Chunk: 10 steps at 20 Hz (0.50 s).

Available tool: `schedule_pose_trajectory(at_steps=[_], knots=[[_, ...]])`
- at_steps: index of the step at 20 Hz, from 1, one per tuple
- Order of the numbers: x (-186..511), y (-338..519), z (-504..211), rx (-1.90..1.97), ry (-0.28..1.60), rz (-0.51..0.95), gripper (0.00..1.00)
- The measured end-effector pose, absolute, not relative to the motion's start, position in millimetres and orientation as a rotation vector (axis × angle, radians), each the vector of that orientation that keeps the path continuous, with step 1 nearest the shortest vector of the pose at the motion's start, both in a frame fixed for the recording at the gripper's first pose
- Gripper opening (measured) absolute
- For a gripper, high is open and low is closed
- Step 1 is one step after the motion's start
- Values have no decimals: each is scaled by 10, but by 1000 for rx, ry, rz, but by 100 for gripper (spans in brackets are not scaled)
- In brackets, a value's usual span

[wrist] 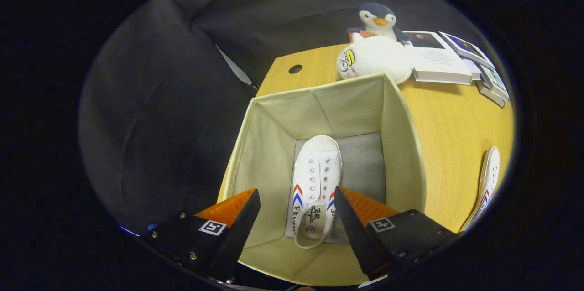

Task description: Open the storage box then place both shoes into the box .Put the left shoe in first, then the right shoe, with the right side of both shoes facing outward in a uniform manner.

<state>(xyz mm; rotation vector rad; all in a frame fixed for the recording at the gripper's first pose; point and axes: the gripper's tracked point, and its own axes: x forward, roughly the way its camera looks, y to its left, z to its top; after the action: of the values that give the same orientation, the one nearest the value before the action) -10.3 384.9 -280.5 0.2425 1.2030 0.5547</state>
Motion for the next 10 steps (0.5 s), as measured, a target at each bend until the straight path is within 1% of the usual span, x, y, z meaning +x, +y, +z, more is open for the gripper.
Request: schedule_pose_trajectory(at_steps=[6,10], knots=[[4,3491,-2401,230,1105,576,98],[117,3087,-2311,220,1058,541,98]])
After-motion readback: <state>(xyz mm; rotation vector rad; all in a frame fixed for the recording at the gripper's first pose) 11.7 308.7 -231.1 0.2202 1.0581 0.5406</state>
